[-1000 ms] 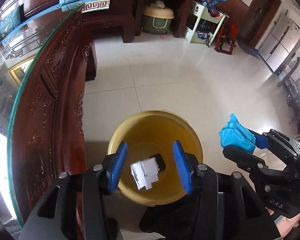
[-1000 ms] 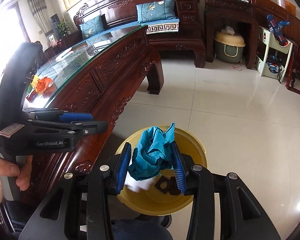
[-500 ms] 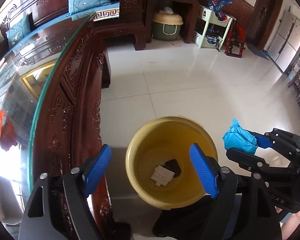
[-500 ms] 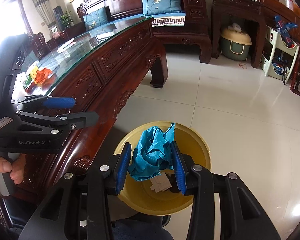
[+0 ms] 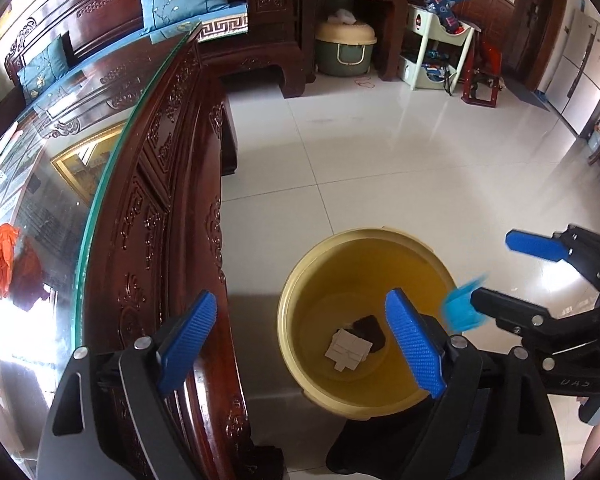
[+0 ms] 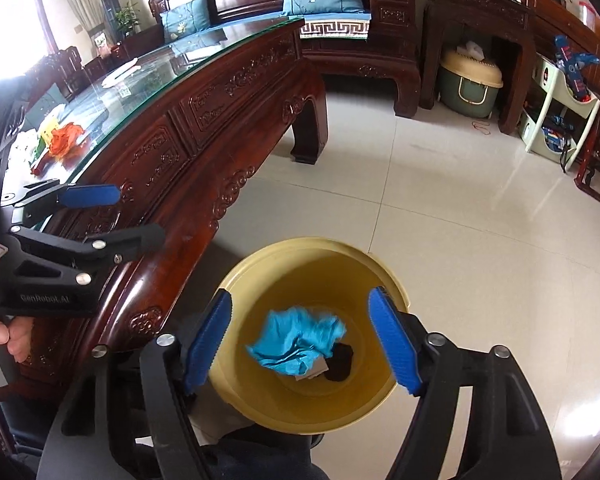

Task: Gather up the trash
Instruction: 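Move both tools back over the table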

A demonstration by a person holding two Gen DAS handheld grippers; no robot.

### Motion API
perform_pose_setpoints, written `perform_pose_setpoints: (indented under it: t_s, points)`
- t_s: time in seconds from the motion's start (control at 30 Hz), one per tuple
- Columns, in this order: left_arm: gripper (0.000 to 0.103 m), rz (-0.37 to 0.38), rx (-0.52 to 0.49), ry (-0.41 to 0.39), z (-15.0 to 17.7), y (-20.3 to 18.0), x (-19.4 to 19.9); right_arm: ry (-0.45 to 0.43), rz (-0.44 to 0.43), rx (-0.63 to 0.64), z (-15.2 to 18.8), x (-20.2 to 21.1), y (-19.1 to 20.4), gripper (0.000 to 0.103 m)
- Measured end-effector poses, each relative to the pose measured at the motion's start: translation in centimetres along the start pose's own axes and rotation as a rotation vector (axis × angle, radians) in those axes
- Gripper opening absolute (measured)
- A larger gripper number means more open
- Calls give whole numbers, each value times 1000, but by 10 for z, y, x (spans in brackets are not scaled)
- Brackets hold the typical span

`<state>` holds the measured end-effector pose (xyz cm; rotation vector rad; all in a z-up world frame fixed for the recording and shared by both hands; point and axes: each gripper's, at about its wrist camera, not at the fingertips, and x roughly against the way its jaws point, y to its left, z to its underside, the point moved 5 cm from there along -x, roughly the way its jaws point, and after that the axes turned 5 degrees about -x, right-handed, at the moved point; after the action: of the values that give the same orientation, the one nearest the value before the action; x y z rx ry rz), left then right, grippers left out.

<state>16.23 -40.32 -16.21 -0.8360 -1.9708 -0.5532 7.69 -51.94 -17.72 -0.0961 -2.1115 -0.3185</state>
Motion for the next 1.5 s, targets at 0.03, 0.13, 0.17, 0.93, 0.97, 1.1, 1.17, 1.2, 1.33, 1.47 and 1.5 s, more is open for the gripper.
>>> perform_pose_setpoints:
  t_s: [0.03, 0.13, 0.17, 0.93, 0.97, 1.1, 1.17, 1.2, 1.33, 1.47, 1.5]
  points:
    - [86, -5, -2, 6, 0, 1, -2, 1, -1, -1, -1, 0, -1, 70]
    - [86, -6, -1, 21, 1, 3, -6, 5, 7, 4, -1, -1, -2, 70]
    - [86, -2, 2, 21, 1, 4, -6, 6, 15, 7, -1, -1, -2, 70]
    - [96, -42, 93, -255, 37, 36, 125, -280, 83, 107, -2, 98, 53, 95]
    - [97, -64, 109, -282, 44, 43, 138, -295, 66, 121, -3, 102, 61, 95]
    - [99, -171, 185, -348, 78, 77, 184, -351, -12, 184, -8, 115, 105, 95]
    - [99, -216, 234, -361, 98, 98, 203, -365, -52, 208, -9, 116, 129, 95]
    - [99, -239, 262, -360, 106, 109, 212, -365, -86, 226, -9, 115, 144, 95]
    - [99, -311, 377, -358, 151, 155, 238, -360, -171, 297, -5, 110, 203, 95]
    - [99, -364, 475, -351, 197, 198, 258, -335, -243, 355, 0, 101, 261, 95]
    - [99, -379, 496, -353, 207, 207, 263, -331, -256, 364, 3, 100, 274, 95]
